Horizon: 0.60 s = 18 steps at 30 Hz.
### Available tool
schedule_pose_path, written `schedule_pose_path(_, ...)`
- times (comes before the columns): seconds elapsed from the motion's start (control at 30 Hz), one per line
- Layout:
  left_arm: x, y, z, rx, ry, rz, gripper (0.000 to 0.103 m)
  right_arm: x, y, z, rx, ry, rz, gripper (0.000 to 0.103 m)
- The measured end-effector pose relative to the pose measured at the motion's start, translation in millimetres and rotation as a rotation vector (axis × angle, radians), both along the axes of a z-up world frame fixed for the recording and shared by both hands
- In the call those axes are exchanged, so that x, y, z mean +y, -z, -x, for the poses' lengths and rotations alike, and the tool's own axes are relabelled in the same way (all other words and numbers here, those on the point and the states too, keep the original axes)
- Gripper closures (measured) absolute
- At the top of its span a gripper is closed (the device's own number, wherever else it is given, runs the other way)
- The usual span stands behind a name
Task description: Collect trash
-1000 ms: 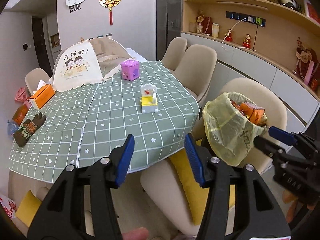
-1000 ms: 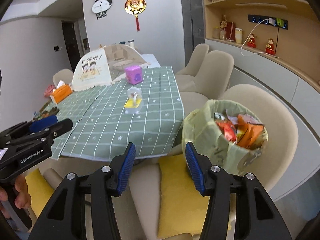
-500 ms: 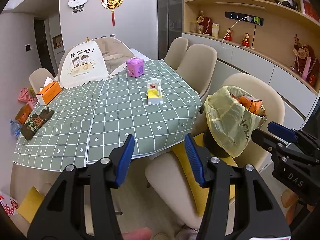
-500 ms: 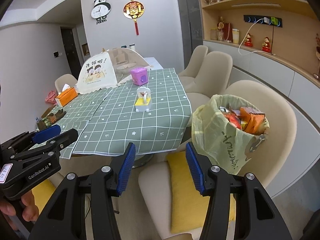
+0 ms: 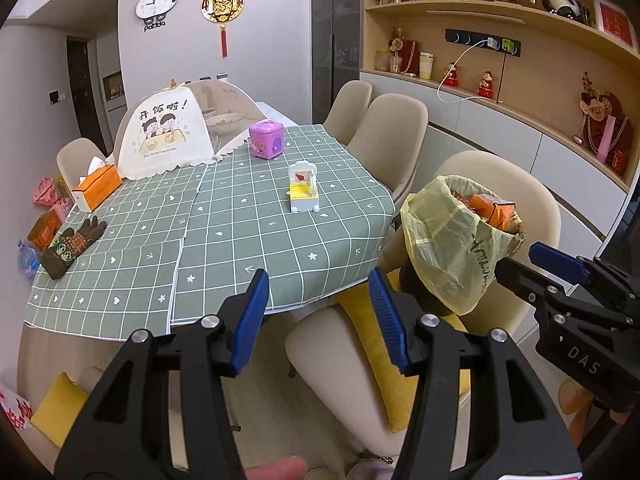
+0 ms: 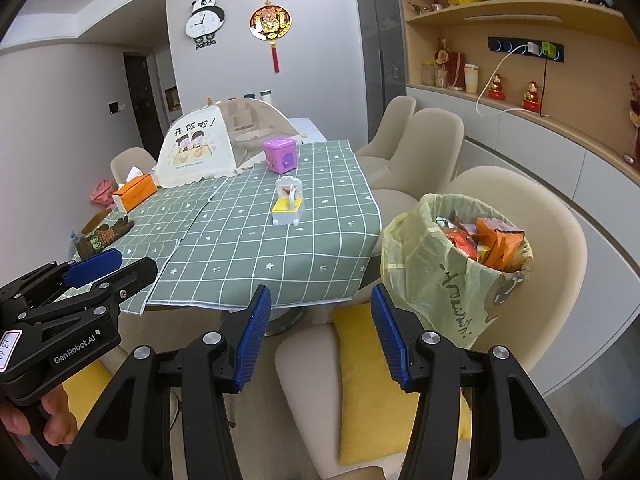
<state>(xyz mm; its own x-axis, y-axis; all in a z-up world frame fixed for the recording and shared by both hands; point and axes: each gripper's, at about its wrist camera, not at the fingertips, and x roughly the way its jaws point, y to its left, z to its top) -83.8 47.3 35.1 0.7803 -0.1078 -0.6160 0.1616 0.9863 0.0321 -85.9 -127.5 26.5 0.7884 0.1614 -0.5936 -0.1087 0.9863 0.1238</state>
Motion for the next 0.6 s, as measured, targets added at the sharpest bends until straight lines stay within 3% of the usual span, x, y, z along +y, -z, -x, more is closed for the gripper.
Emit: schedule_pose_path(0.6,-2.7,-0.4,-1.9,0.003,0.010,0.013,0.053,-0.6,-3.0,0.4,-0.001,0.004,0.000,0.054)
